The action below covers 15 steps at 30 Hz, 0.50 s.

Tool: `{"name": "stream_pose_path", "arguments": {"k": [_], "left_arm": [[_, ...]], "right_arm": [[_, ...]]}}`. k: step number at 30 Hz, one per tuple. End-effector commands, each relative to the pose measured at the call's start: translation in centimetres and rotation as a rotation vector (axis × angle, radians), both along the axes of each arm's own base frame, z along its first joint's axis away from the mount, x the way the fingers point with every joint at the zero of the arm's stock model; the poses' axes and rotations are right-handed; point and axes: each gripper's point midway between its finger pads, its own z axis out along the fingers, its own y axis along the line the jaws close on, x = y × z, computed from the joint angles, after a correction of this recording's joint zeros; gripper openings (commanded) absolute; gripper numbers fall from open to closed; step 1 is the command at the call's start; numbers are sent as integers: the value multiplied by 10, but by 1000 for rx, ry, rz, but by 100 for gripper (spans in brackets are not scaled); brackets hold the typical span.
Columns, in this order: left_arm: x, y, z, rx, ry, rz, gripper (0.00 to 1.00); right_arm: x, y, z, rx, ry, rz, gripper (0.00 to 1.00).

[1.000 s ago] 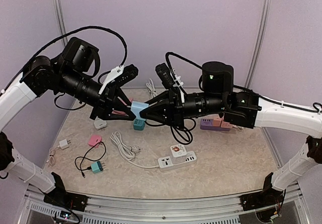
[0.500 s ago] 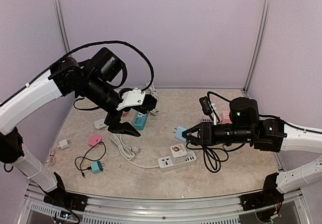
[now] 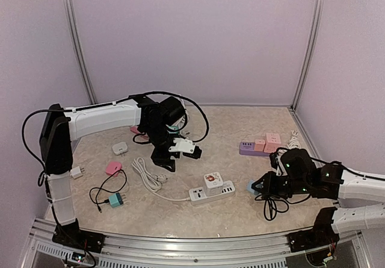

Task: Insert the plug
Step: Adjust the socket at the center of the board.

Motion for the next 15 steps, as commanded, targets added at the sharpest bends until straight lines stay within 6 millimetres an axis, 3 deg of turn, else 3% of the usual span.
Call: {"name": "stream_pose_path", "arguments": {"k": [1,5,9,13,15], "left_arm": [[-7,-10,-25,-4,21,-73,59],[-14,-12,-35,-22,78,-89,58],[-19,-20,-14,-80,78,-177,60],[-33,-28,24,-120,-33,-476,78],[-42,-30,32,-83,-89,-672,91]], "right_arm": [[5,16,-4,95,-27,40,0],[14,24,2,69,-150,114,0],[14,21,8,-31,-296,160,0],[9,18,2,-67,-339,180,0],[4,22,-2,-68,-347,211,0]]}}
